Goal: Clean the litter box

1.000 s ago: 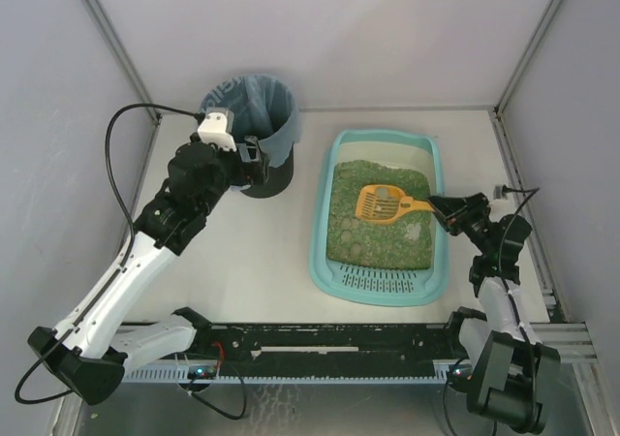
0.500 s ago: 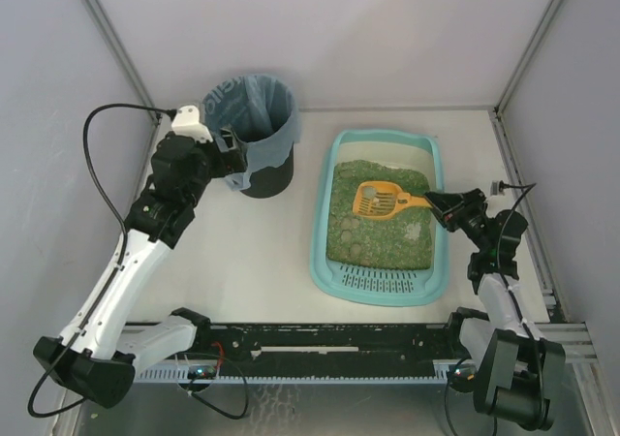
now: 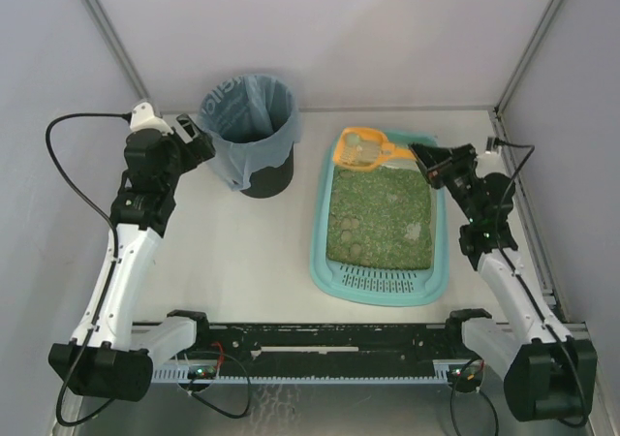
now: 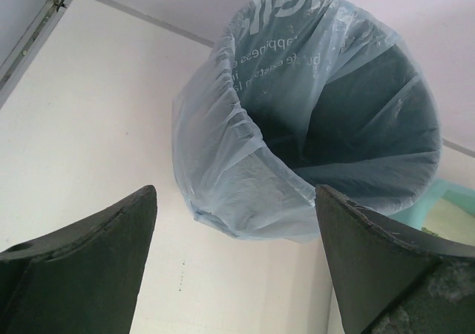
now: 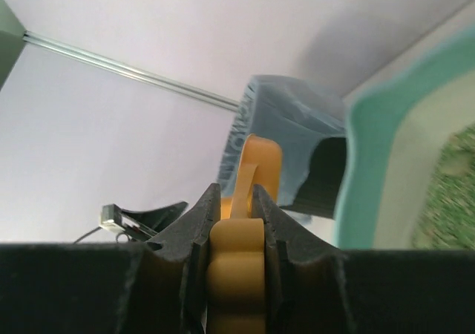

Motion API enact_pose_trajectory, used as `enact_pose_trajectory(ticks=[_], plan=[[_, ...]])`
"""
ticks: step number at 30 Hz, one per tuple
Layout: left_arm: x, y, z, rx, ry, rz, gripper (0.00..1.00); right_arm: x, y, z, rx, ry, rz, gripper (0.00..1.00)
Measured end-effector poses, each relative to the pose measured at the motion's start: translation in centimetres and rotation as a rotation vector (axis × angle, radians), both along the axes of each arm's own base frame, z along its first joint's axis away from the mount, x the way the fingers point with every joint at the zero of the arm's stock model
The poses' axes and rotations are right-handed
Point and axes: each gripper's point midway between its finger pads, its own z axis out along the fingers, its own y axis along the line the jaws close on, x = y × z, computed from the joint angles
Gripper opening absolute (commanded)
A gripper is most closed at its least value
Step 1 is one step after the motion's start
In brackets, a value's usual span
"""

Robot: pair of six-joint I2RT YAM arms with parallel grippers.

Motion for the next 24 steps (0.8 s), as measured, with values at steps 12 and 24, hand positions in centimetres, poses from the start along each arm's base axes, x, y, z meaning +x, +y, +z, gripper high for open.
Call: enact_pose_trajectory(ticks=[12,24], plan=[[-0.1,0.3,0.2,-0.003,-0.007,0.01,0.9,7.2,9.6,8.2,-0.044,-0.079,0.027,0.0],[-0.9,0.3,1.6,-0.009,-0.051,0.007,0.9,13.1,18.6,9.2,-0.264,-0.212,0.029,0.0]])
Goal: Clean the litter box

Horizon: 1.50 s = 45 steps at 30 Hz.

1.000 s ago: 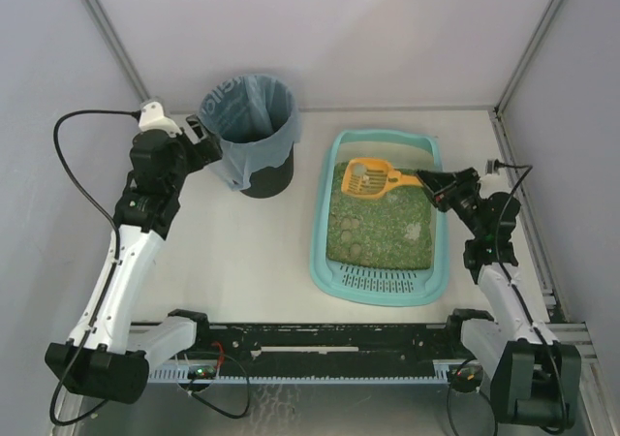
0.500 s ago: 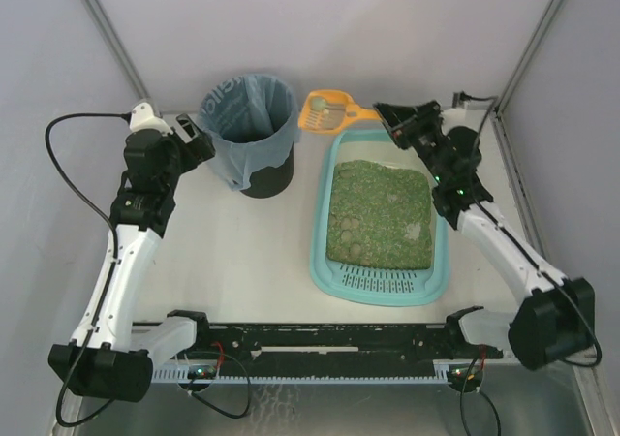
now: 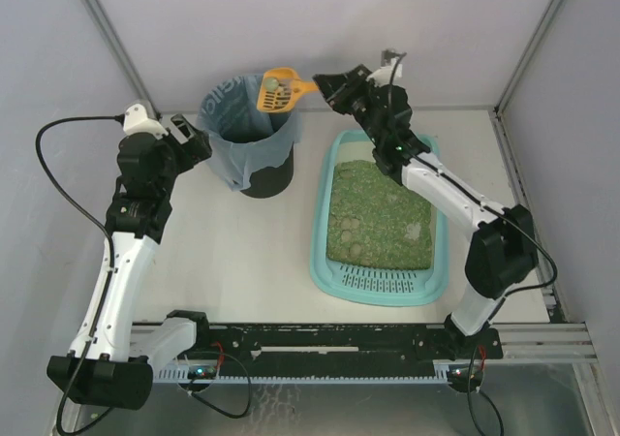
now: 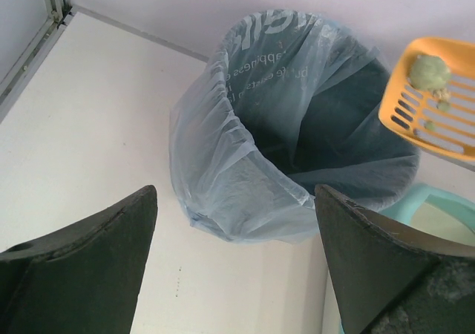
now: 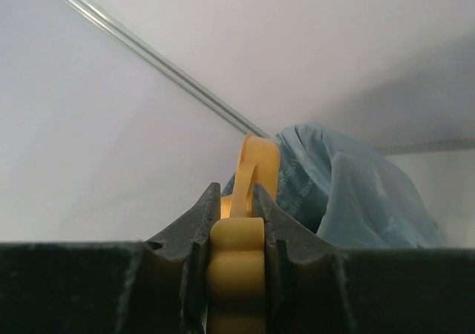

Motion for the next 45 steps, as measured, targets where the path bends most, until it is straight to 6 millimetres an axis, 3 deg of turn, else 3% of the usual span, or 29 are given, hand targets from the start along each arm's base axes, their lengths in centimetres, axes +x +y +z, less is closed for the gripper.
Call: enact_pose_trajectory(ticks=[5,11,14,20,26,36,40,45], plan=[[0.0,0.3,0.0,-0.002,-0.002,0.006,0.9,1.7,2.3,0.5,-0.167,-0.129,0.038,0.0],[0.1,0.4,0.0,-0.008,0.0,-0.004,0.89,1.0,3.9,1.2,-0.363,-0.289,0.1,0.0],[0.1,0.4,0.0,-0.009,-0.002,-0.007,0.89,0.2,5.0,2.3,-0.479,-0.409,0.096,0.0],[0.2,0.1,0.0,-0.014,-0.003,-0.023,0.88,-2.6,8.6,2.3,-0.728,-0.637,0.1,0.0],[0.3,0.0,-0.1,-0.015,0.001,-0.028,0.88,-4.9,10.2,2.6,-0.83,-0.762,0.094,0.0],[0.5,-0.3,0.0,-0.02,-0.005,-0.047,0.86,-7.5,7.3,5.7,-0.768,-0.805,0.033,0.0],[0.6,-0.6,-0.1,-0.021,-0.004,-0.056,0.86,-9.6,4.6,7.3,-0.683,-0.79,0.012,0.0],[0.5,-2.2,-0.2,-0.012,0.0,-0.102,0.86,-11.8,-1.4,8.5,-0.512,-0.714,-0.017,0.0]])
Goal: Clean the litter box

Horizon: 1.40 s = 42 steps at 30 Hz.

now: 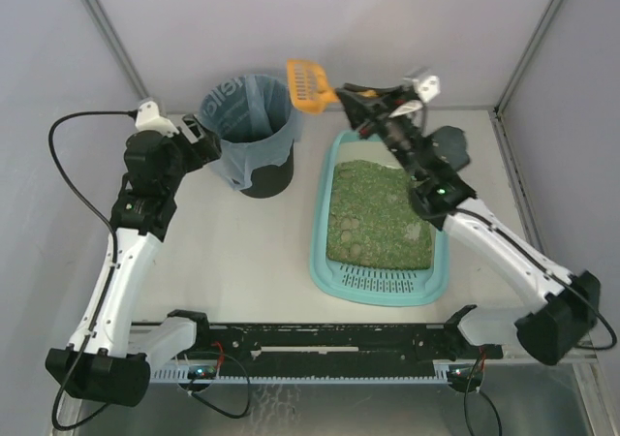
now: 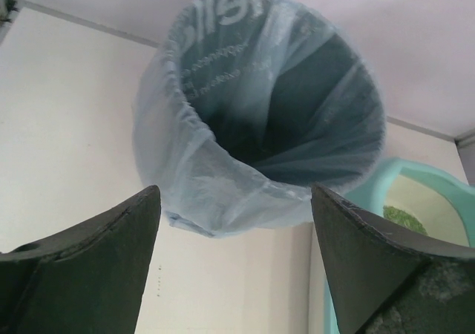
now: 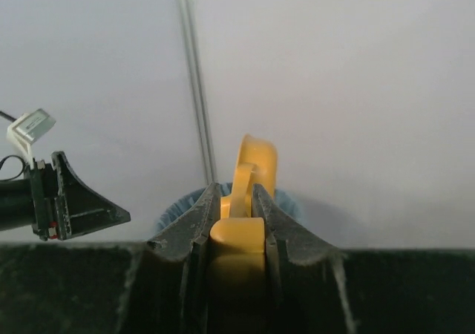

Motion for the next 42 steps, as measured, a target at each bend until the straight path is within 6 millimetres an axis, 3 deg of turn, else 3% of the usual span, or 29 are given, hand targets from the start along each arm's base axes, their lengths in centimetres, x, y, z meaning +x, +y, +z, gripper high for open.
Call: enact_pose_trajectory(ticks=[5,11,15,16,19,27,32,42], plan=[[-0.6,-3.6,0.1,0.037,-0.008,-0.1,0.85,-0.7,-7.4,-1.1,0.164,0.121,-0.045,0.0],[-2.4,-9.1,0.0,0.085,-0.021,-0.273,0.85,-3.1,-10.7,-5.2,0.174,0.282,-0.122,0.0],[-3.9,-12.4,-0.1,0.11,-0.028,-0.383,0.84,-4.1,-13.1,-9.7,0.149,0.396,-0.232,0.0],[-4.2,-13.2,-0.3,0.116,-0.026,-0.407,0.84,-4.3,-14.3,-12.3,0.129,0.459,-0.292,0.0],[-4.7,-15.2,-1.3,0.141,-0.005,-0.47,0.84,-4.5,-15.6,-15.6,0.097,0.542,-0.363,0.0],[-6.3,-19.9,-6.5,0.257,0.125,-0.622,0.83,-5.2,-17.2,-25.1,-0.063,0.848,-0.474,0.0],[-7.3,-21.1,-8.3,0.304,0.171,-0.673,0.82,-5.4,-17.9,-29.9,-0.142,1.014,-0.536,0.0],[-7.3,-21.0,-8.7,0.327,0.182,-0.676,0.82,-3.4,-17.9,-31.8,-0.038,1.121,-0.563,0.0]])
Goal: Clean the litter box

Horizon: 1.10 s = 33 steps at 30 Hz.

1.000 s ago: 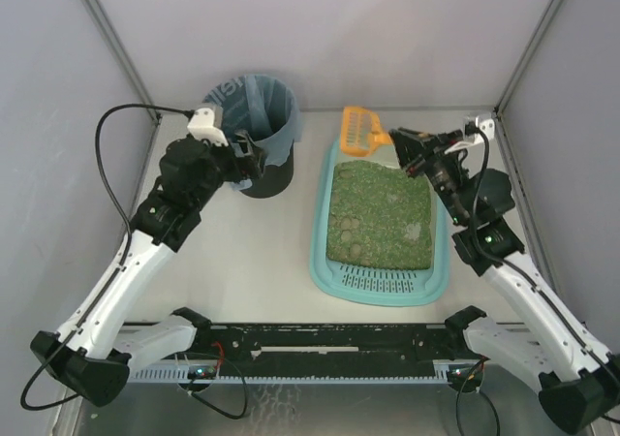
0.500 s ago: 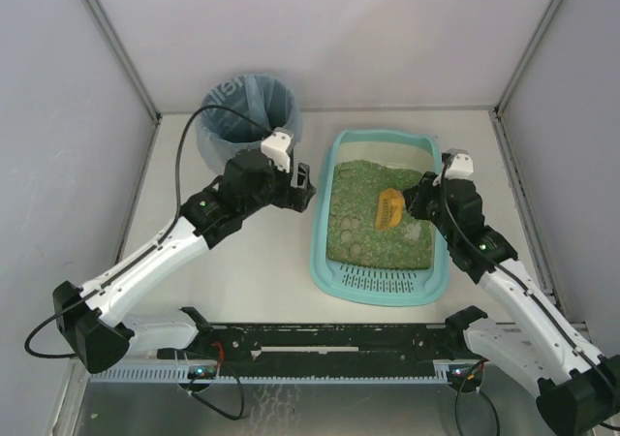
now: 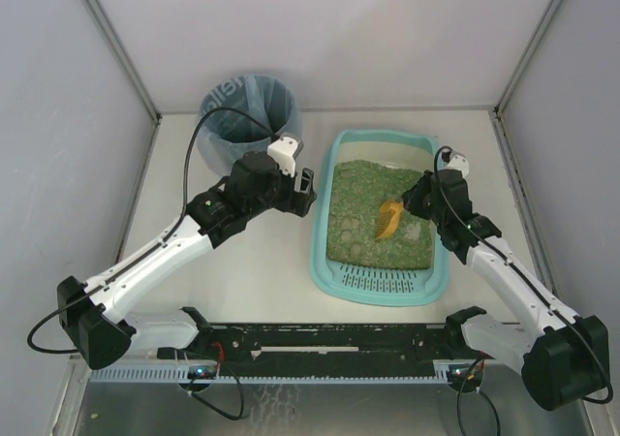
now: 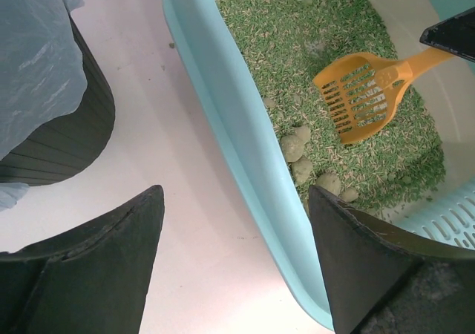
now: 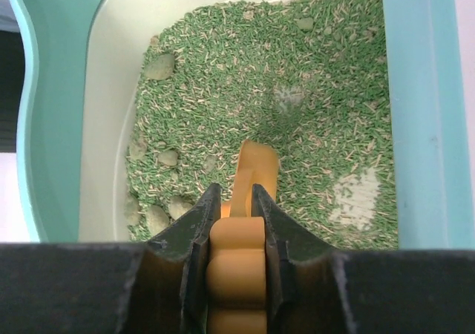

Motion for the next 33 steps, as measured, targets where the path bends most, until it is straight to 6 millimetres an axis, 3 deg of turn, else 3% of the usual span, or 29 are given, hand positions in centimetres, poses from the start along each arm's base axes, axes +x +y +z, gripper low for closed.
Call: enact_pose_trajectory(ticks=[8,15,22,33], plan=[[0.1,0.2,-0.2,0.013,0.001,0.011,0.82,0.9,1.9,-2.6,0.238,-0.005,-0.031,0.0],[0.2,0.2,-0.6,0.028,0.009,0.008,0.82,1.6,4.3,-6.1,0.422,0.032,-0.044,0.0],[0.2,0.2,-0.7,0.031,0.009,0.008,0.82,1.6,5.4,-5.8,0.503,0.0,-0.027,0.0],[0.3,0.3,-0.6,0.033,0.007,0.014,0.81,-1.6,4.2,-4.5,0.523,-0.08,-0.025,0.0]])
